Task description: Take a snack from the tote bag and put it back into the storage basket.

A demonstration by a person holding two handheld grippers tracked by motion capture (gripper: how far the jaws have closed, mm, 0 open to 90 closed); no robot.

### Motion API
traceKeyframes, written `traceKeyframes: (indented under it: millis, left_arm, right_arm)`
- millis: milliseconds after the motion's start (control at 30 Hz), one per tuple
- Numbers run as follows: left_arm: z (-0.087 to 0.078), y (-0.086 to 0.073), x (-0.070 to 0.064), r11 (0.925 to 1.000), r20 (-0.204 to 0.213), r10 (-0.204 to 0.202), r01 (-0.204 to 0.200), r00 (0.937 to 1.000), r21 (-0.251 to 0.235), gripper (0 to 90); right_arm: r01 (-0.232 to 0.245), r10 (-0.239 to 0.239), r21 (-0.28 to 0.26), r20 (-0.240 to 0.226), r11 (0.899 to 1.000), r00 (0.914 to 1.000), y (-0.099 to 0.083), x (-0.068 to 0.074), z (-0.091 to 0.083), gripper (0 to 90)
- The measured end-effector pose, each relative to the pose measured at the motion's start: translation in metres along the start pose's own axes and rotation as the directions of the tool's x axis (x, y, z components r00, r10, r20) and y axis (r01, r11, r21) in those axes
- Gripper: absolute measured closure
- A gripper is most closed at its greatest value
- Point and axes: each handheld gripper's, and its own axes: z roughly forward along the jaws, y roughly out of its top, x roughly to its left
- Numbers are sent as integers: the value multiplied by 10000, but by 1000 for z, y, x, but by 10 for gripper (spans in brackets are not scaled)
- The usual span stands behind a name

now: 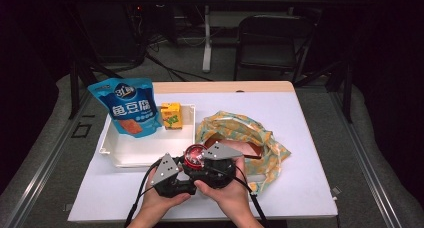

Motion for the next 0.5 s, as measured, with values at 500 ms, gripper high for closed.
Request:
traceKeyframes:
  millis: [500]
  left_arm:
    - [-5,-4,6,9996,-185,-273,271,9995,-110,257]
  right_arm:
    - [-25,0,-382,-636,9993,9980,5,-4,-8,173]
